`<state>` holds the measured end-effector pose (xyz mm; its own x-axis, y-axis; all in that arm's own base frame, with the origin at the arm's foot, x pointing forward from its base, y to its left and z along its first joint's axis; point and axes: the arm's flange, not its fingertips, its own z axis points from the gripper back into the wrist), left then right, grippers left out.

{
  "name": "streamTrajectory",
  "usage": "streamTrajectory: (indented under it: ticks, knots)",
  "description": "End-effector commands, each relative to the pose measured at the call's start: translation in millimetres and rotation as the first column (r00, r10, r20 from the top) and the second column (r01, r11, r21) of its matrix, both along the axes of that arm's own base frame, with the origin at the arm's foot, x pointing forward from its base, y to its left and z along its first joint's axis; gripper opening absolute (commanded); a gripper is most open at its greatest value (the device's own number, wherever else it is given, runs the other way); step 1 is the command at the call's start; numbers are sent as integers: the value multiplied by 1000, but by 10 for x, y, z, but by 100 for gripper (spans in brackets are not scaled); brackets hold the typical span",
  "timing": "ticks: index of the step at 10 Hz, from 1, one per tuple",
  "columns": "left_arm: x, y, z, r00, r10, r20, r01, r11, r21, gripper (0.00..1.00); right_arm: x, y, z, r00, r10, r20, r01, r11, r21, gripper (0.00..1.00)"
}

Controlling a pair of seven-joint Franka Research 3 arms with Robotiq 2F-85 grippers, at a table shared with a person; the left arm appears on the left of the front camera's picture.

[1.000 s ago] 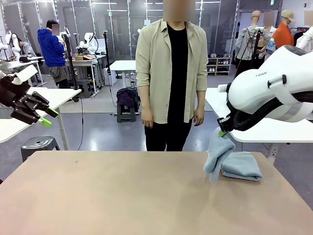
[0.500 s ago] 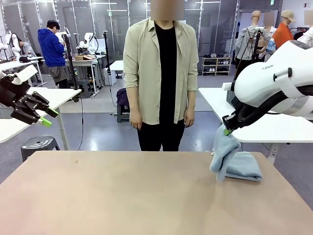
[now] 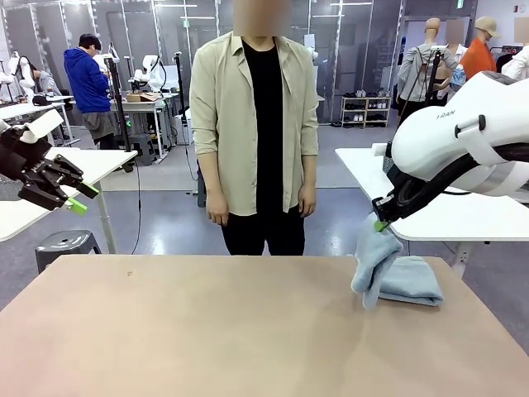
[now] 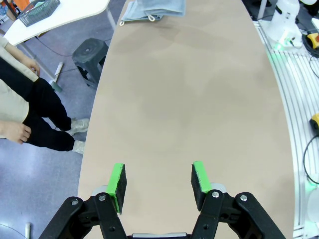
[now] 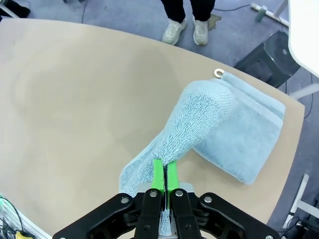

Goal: Fold the towels and place them in the basket.
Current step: Stack the folded Towel with hook on the right side of the table.

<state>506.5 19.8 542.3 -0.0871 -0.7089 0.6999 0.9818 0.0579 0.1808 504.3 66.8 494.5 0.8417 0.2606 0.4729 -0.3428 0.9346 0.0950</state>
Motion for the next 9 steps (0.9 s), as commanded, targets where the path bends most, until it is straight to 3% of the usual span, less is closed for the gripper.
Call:
streamTrajectory:
  ticks: [1,5,9]
  knots:
    - [-9,5,8,1000,-6,1,6,1000,13,67,145,-89,108,999,30,11,-30,999,30,3]
    - [-9,5,8,1000,-6,1,6,1000,13,67,462,-239,151,997,67,25,-68,996,60,3]
    - [-9,5,8,1000,-6,1,6,1000,13,67,715,-506,-54,996,74,54,-79,994,80,3]
